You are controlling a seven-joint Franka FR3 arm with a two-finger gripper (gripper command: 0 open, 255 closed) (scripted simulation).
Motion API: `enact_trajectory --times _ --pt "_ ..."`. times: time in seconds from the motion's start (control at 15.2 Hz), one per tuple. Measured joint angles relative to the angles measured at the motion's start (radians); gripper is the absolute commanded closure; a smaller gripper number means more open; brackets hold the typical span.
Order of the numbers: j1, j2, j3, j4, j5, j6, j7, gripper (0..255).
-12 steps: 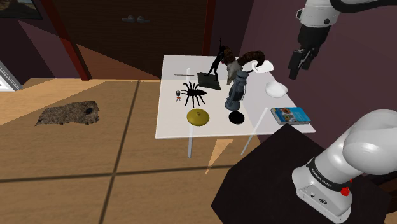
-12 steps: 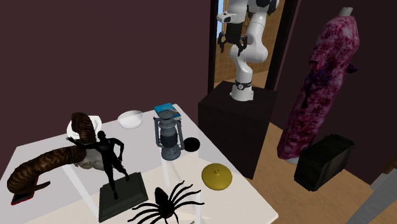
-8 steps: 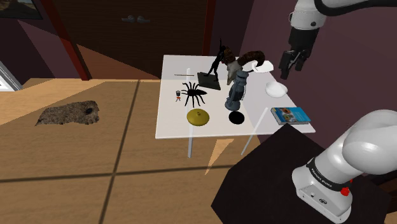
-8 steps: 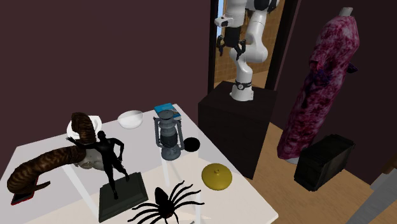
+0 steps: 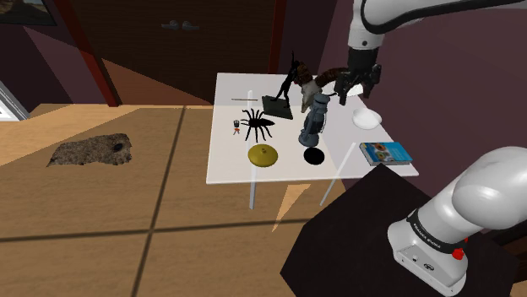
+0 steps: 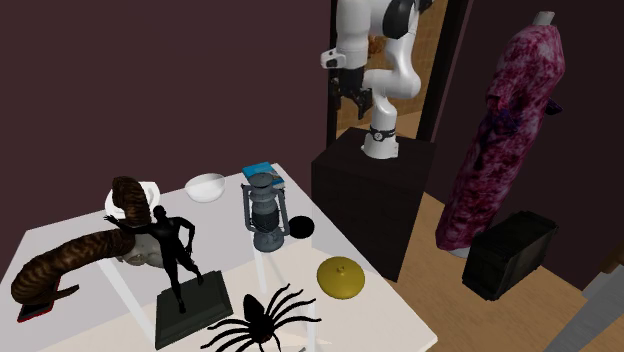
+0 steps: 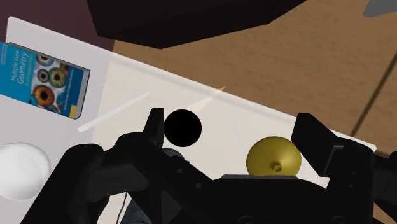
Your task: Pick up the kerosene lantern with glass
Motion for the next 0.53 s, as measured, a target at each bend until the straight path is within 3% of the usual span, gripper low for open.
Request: enact_trajectory --times 0.53 --pt "-0.044 0.333 -0.023 0.213 0.032 0.087 0.171 0"
